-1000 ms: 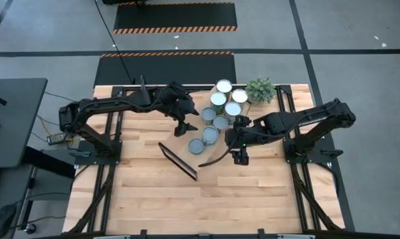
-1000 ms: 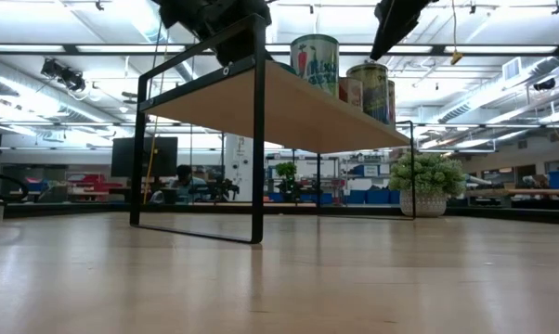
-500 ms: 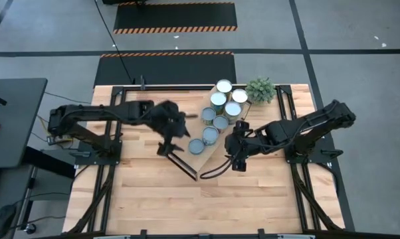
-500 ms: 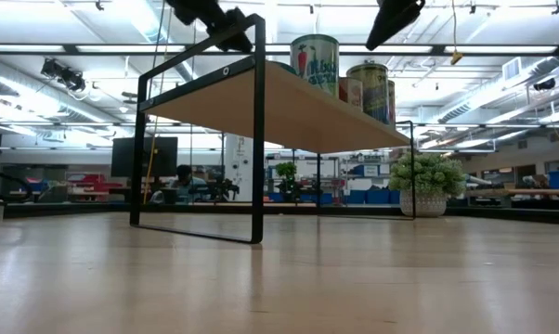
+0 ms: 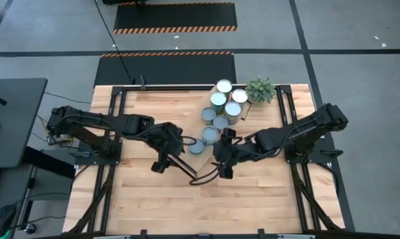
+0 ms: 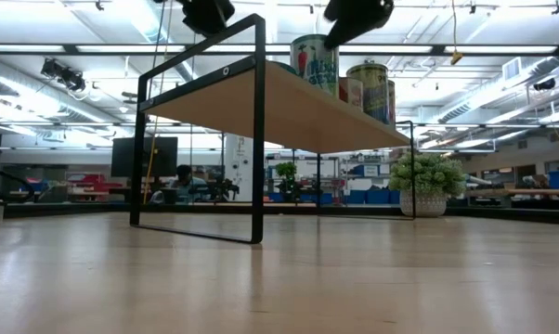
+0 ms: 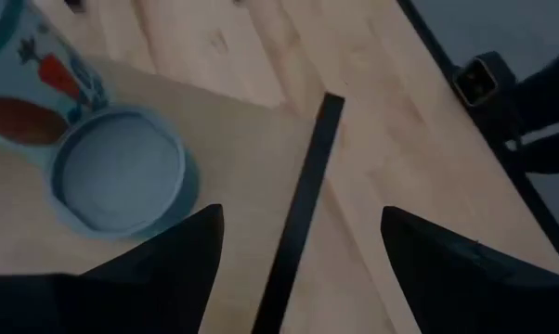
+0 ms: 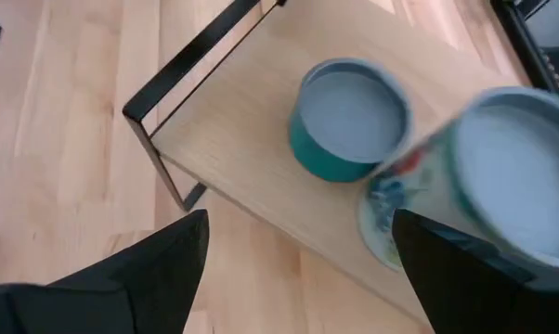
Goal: Pick and place cans onto a shelf
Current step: Adjust the canned goods on the shelf, then return to Home Position
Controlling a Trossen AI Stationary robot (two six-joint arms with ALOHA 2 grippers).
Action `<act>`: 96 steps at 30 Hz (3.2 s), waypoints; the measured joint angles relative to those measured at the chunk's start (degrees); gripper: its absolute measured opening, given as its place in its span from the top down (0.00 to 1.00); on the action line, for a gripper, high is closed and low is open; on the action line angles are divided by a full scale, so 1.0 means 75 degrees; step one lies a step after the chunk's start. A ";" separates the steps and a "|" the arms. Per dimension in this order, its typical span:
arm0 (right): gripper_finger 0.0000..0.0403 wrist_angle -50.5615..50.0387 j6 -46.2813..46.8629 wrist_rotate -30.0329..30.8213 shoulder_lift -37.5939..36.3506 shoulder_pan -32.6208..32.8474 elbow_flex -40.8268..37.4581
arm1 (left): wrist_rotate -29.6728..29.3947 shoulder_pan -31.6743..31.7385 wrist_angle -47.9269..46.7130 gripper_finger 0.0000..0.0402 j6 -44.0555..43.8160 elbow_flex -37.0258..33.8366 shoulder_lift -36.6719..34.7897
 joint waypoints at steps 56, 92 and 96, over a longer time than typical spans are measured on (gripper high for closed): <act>0.14 0.0454 0.1281 0.0558 -0.0792 -0.0052 0.0003 | -0.0319 -0.0044 0.1848 0.26 -0.0812 0.0002 0.0316; 0.14 0.1827 0.3265 0.2366 -0.4581 0.0510 -0.3426 | 0.0172 0.2356 0.2293 0.53 -0.1881 -0.2198 -0.3277; 0.14 0.2310 0.3263 0.2381 -0.4979 0.0510 -0.3818 | 0.0174 0.2546 0.2733 0.55 -0.2273 -0.2743 -0.3782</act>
